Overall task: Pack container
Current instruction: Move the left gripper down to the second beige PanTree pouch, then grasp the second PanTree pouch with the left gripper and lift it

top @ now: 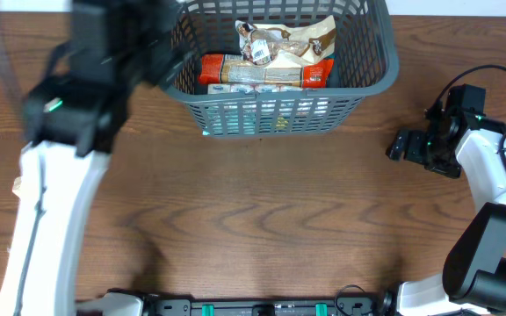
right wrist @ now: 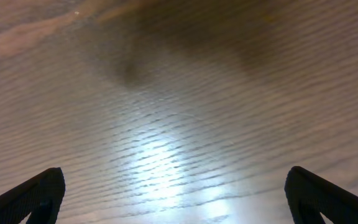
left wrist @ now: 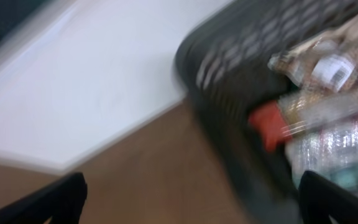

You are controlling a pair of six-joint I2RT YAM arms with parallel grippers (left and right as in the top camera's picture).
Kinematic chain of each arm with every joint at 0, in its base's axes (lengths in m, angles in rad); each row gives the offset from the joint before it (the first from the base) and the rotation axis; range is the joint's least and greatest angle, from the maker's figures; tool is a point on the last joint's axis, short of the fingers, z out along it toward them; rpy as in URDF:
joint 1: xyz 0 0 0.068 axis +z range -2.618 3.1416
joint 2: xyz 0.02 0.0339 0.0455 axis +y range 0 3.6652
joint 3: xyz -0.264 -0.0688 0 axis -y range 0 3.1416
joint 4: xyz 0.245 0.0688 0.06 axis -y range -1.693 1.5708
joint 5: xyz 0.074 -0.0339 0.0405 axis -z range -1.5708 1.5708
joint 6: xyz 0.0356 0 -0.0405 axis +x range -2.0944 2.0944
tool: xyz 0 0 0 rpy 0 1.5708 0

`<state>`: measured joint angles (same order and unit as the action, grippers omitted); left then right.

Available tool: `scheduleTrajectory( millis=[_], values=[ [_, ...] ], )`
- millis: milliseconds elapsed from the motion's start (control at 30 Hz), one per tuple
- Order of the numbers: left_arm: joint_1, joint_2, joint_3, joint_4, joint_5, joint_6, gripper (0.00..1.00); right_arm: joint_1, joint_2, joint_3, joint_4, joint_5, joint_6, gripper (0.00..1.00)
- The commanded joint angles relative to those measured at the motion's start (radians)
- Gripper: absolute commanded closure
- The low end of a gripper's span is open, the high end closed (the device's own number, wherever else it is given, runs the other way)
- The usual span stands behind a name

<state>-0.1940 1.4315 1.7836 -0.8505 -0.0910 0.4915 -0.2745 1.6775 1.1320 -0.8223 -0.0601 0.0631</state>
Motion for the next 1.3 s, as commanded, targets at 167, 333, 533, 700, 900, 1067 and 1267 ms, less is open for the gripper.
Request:
scheduleTrajectory(
  millis=[167,333,533,700,900,1067,1267],
  values=[
    [0.173,-0.179,0.003,-0.361,-0.031,-0.193,0.01,0.001,-0.006,-0.001,0.011,-0.083,-0.012,0.01],
    [0.323,-0.185,-0.011,-0.586,-0.029,-0.200,0.01,0.001,-0.006,-0.001,0.019,-0.083,-0.012,0.01],
    [0.467,-0.232,-0.135,-0.524,-0.021,-0.224,0.01,0.001,-0.006,-0.001,0.026,-0.083,-0.012,0.01],
    [0.555,-0.273,-0.322,-0.423,-0.007,-0.214,0.02,0.001,-0.006,-0.001,0.029,-0.083,-0.012,0.01],
    [0.622,-0.286,-0.527,-0.303,0.065,-0.172,0.02,0.001,-0.006,-0.001,0.030,-0.083,-0.012,0.01],
    [0.743,-0.222,-0.591,-0.266,0.219,-0.124,0.02,0.001,-0.006,-0.001,0.033,-0.083,-0.012,0.01],
    [0.844,-0.095,-0.591,-0.256,0.259,0.008,0.01,0.001,-0.006,-0.001,0.038,-0.083,-0.012,0.01]
  ],
)
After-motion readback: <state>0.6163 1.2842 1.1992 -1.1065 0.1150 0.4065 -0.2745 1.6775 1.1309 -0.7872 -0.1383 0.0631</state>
